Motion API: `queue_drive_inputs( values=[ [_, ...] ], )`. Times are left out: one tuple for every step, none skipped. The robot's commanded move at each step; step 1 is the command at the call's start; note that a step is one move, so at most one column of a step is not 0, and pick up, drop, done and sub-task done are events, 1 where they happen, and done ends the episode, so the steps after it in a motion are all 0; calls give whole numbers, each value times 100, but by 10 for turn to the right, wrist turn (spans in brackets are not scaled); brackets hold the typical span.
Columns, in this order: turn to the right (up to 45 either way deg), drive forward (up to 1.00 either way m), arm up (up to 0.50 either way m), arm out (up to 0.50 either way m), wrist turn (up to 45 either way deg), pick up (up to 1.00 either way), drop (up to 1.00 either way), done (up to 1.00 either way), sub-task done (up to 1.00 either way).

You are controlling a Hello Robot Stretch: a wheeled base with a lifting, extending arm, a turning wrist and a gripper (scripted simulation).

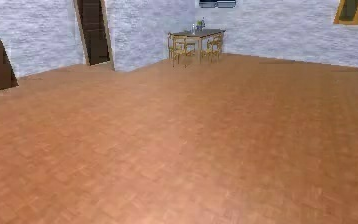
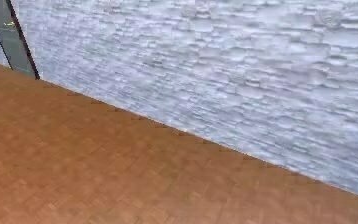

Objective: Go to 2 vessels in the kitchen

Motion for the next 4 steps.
queue_drive_inputs(
  values=[
    [-450, 0, 0, 0, 0, 0, 0, 0, 0],
    [-120, 0, 0, 0, 0, 0, 0, 0, 0],
    [0, 100, 0, 0, 0, 0, 0, 0, 0],
    [0, 100, 0, 0, 0, 0, 0, 0, 0]
  ],
)
